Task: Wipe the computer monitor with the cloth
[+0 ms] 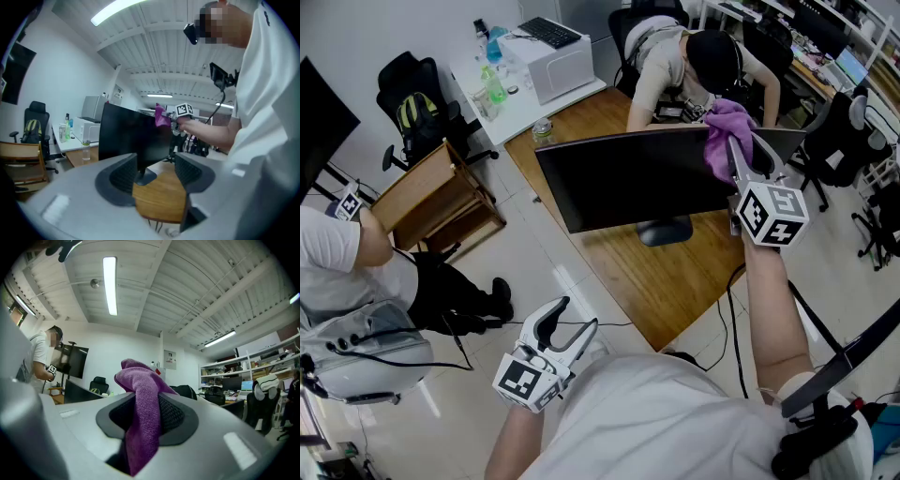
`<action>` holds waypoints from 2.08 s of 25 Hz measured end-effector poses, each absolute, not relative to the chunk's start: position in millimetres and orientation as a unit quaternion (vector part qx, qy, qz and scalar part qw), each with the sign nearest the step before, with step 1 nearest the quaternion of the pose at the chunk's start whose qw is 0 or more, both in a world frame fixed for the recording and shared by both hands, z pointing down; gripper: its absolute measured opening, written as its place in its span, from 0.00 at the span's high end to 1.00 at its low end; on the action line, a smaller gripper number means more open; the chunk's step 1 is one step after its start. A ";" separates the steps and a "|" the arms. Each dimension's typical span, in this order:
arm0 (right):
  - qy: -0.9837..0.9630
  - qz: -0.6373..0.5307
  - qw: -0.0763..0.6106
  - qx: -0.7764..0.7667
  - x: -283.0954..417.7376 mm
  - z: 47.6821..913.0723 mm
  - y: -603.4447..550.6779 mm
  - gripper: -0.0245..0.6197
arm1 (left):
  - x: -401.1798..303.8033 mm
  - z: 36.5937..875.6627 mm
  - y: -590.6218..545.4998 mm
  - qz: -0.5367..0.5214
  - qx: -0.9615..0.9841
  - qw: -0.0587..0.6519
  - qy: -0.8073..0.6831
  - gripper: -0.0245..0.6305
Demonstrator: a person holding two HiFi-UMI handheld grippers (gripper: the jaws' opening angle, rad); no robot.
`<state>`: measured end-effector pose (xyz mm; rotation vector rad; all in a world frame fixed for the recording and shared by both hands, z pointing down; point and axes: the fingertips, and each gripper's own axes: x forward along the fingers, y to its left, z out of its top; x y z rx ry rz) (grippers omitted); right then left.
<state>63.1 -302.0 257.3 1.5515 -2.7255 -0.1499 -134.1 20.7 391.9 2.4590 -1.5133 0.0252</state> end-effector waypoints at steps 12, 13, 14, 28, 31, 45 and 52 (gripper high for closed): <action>-0.901 -0.048 0.006 0.432 -65.2 266.8 -257.9 0.77 | -197.1 405.1 60.5 0.006 0.835 0.135 -0.533 0.55; -0.904 -0.048 0.007 0.425 -74.6 267.3 -254.5 0.77 | -200.7 406.4 63.6 0.006 0.834 0.136 -0.534 0.55; -0.907 -0.049 0.008 0.419 -84.2 267.4 -251.3 0.77 | -204.1 405.7 66.1 0.004 0.832 0.137 -0.537 0.55; -0.939 -0.053 0.011 0.339 -190.1 273.5 -214.6 0.77 | -238.9 410.6 90.9 -0.009 0.805 0.150 -0.574 0.55; -0.941 -0.053 0.012 0.333 -200.6 275.6 -210.3 0.77 | -242.4 411.9 93.9 -0.012 0.804 0.152 -0.575 0.55; -0.947 -0.021 0.071 0.314 -221.2 358.6 -187.2 0.77 | -245.2 416.1 96.2 0.001 0.805 0.171 -0.568 0.55; -0.943 0.009 0.119 0.311 -221.9 429.7 -189.4 0.77 | -241.2 414.8 90.1 0.009 0.807 0.177 -0.563 0.55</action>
